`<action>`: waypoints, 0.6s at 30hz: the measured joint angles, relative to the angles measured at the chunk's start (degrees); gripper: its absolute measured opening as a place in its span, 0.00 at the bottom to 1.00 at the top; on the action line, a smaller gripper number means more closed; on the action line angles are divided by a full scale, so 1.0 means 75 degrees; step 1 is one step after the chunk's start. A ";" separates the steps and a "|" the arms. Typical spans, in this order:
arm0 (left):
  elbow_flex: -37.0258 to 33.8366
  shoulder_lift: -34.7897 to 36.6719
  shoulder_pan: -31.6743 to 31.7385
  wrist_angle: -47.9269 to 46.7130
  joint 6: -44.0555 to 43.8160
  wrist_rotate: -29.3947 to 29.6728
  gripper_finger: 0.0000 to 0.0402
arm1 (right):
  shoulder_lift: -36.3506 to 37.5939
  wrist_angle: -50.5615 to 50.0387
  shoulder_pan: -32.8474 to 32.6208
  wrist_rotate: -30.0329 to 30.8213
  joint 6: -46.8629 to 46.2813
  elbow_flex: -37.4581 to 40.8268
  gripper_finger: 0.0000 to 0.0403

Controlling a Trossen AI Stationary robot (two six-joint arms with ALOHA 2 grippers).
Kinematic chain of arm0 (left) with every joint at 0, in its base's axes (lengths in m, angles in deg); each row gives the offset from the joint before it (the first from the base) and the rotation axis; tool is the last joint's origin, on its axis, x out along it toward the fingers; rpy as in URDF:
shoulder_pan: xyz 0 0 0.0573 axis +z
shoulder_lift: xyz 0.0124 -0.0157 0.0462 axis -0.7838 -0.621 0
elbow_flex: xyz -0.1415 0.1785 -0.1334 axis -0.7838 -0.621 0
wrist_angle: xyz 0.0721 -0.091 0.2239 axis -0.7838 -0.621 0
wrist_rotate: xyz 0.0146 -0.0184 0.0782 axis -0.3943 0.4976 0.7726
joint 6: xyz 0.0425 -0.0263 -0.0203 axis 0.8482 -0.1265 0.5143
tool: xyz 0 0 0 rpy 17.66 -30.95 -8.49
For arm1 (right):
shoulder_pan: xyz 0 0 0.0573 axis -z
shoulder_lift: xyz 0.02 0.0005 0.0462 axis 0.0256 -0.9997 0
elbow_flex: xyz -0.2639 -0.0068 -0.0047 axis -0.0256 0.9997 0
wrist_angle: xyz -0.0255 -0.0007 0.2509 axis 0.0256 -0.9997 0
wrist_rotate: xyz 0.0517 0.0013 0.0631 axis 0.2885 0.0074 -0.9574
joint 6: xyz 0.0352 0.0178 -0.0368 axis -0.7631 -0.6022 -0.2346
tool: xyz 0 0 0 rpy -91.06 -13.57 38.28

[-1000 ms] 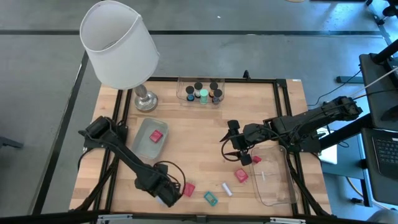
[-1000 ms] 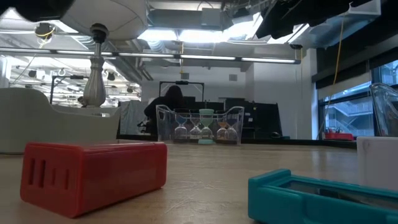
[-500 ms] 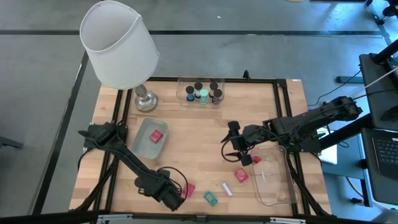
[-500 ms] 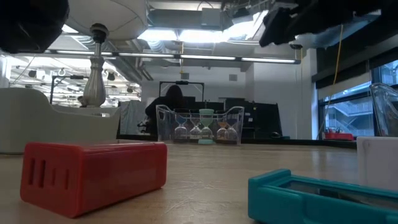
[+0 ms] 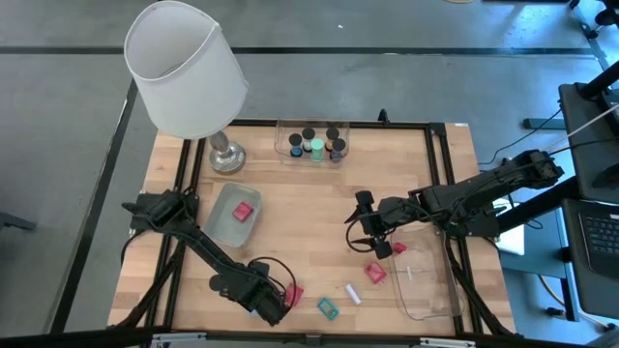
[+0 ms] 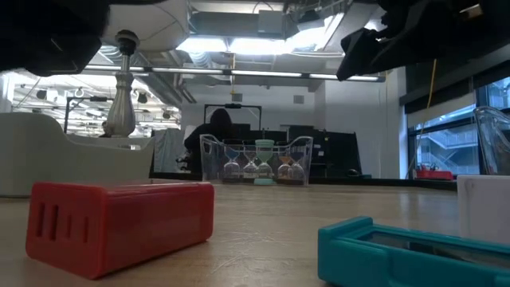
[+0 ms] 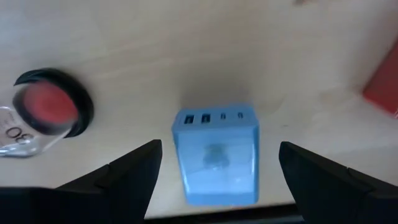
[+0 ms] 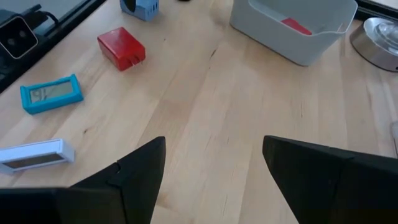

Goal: Pick & Place Office items
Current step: Put the blue charger adapter into the gray bin

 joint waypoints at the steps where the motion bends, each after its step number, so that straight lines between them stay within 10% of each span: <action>1: 0.0000 -0.0019 -0.0023 0.0015 -0.0154 0.0167 0.80 | 0.0000 0.0015 0.0000 0.0000 -0.0001 0.0000 0.68; 18: -0.0003 -0.0344 0.0143 0.0140 0.0533 -0.0715 0.72 | 0.0000 0.0009 0.0000 -0.0001 0.0086 0.0000 0.68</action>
